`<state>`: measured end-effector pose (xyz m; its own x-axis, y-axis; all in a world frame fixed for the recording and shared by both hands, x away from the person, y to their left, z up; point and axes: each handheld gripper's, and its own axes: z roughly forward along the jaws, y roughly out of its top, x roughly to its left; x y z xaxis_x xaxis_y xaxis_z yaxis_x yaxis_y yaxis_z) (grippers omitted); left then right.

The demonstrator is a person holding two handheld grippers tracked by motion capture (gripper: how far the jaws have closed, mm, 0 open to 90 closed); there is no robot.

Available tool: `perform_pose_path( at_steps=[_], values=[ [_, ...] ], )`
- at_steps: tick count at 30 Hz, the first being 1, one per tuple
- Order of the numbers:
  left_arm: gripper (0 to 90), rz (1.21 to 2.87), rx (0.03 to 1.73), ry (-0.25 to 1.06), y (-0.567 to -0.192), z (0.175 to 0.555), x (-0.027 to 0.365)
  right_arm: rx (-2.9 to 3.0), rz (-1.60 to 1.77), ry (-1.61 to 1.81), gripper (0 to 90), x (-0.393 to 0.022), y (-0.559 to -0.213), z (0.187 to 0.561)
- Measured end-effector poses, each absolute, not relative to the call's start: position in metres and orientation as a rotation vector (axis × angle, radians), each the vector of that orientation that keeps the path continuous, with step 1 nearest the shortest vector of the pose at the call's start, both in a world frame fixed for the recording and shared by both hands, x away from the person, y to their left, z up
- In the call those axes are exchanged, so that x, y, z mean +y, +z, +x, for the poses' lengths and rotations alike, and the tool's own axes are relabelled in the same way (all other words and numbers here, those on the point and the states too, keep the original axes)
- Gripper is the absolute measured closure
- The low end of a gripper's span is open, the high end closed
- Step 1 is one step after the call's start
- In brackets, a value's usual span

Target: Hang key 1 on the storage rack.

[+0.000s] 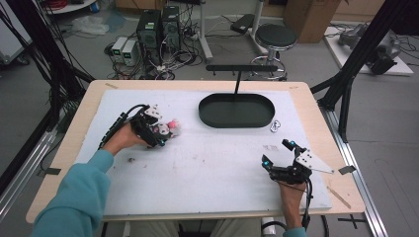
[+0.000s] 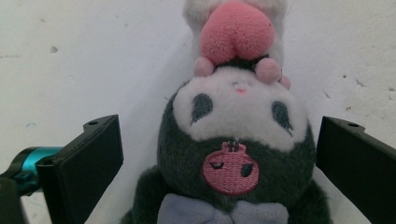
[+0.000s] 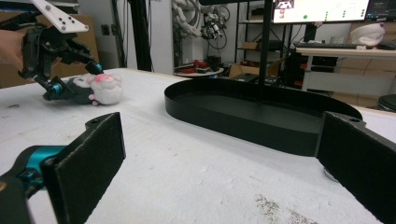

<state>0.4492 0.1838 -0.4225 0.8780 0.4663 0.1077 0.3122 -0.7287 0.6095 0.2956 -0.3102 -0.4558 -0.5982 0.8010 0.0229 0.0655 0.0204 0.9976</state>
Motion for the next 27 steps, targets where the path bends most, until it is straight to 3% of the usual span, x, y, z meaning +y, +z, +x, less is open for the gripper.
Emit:
perform_pose_path(
  at_steps=[4, 8, 11, 16, 27],
  values=[
    [3.4, 2.448, 0.56, 0.335, -0.4244, 0.4499, 0.1826, 1.724, 0.891, 1.633, 0.8, -0.3103, -0.4558, 0.2953],
    [14.4, 2.465, 0.554, 0.326, -0.4245, 0.4499, 0.1827, 1.724, 0.89, 1.633, 0.8, -0.3104, -0.4558, 0.2953],
    [28.0, 2.468, 0.501, 0.31, -0.4227, 0.4494, 0.183, 1.724, 0.891, 1.634, 0.8, -0.3104, -0.4558, 0.2953],
    [35.3, 2.455, 0.517, 0.317, -0.4226, 0.4491, 0.183, 1.725, 0.891, 1.634, 0.8, -0.3103, -0.4558, 0.2953],
    [37.9, 2.451, 0.525, 0.365, -0.4205, 0.4464, 0.1807, 1.726, 0.889, 1.634, 0.8, -0.3099, -0.4557, 0.295]
  ],
)
